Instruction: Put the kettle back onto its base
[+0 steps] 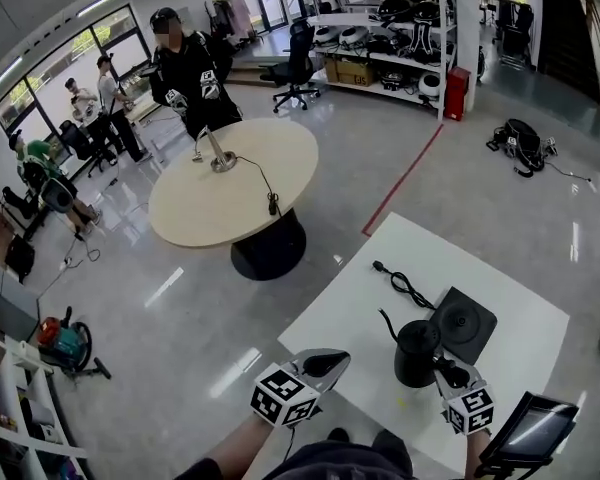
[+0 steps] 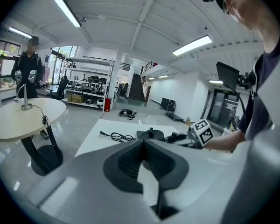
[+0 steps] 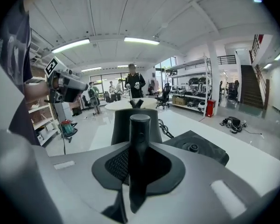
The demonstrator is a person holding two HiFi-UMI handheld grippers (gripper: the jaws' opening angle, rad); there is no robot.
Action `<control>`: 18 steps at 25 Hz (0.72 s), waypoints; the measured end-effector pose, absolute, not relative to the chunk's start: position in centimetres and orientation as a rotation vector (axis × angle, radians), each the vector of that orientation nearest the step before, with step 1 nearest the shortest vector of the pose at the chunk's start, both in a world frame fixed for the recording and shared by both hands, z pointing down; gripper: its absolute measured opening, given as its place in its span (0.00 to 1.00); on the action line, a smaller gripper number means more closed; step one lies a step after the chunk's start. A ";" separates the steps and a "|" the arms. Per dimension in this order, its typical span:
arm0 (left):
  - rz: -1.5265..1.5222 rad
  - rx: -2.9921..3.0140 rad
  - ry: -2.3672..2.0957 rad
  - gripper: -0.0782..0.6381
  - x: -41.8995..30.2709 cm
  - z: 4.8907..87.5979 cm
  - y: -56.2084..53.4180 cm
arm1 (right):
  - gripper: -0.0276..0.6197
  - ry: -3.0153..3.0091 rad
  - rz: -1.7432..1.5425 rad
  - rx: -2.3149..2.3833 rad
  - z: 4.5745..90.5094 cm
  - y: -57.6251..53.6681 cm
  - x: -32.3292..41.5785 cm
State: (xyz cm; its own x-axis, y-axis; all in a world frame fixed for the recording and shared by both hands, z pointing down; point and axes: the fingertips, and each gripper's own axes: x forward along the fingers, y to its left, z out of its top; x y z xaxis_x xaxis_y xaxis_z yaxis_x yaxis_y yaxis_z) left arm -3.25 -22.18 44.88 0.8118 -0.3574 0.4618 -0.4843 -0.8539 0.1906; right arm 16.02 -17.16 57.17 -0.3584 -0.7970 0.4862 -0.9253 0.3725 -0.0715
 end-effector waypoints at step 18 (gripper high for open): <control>0.501 2.679 -0.679 0.11 -5.3 44.4 -21.8 | 0.12 -2.458 0.514 1.562 49.7 -18.8 14.9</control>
State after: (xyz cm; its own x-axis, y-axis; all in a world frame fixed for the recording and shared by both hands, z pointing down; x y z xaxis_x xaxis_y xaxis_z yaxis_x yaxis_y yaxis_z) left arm -5.27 -21.82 44.39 0.8244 -0.3904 0.4098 -0.5068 -0.8314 0.2276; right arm 14.88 -18.84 49.65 -0.4300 -0.8386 0.3345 -0.9023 0.3870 -0.1899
